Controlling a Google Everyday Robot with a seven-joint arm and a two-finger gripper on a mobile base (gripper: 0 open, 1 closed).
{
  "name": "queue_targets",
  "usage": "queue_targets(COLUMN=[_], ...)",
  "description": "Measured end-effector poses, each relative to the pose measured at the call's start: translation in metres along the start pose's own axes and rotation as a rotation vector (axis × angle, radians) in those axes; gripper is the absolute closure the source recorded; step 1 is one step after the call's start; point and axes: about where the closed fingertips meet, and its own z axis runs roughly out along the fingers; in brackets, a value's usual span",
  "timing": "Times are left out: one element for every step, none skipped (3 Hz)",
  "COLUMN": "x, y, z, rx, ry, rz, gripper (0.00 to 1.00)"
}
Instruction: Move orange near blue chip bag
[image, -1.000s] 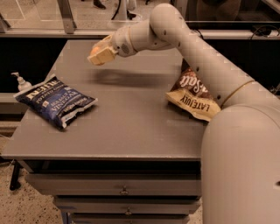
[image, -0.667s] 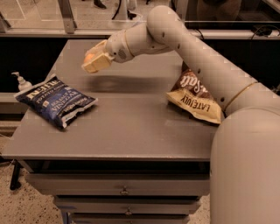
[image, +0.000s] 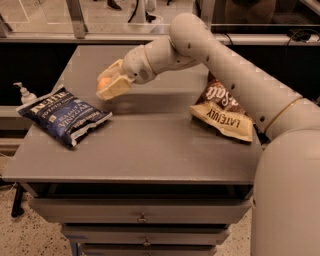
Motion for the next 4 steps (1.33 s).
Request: queue_targets(x=[0.011,0.016,0.018,0.019], y=[0.012,0.022,0.028,0.031], z=[0.000,0.001,0.002,0.002], rx=[-0.048,-0.112,-0.160,-0.193], ry=[0.006,0.001,0.000,0.000], rz=[-0.028,-0.064,-0.092,-0.111], gripper=[1.00,0.82,0.59,0.36])
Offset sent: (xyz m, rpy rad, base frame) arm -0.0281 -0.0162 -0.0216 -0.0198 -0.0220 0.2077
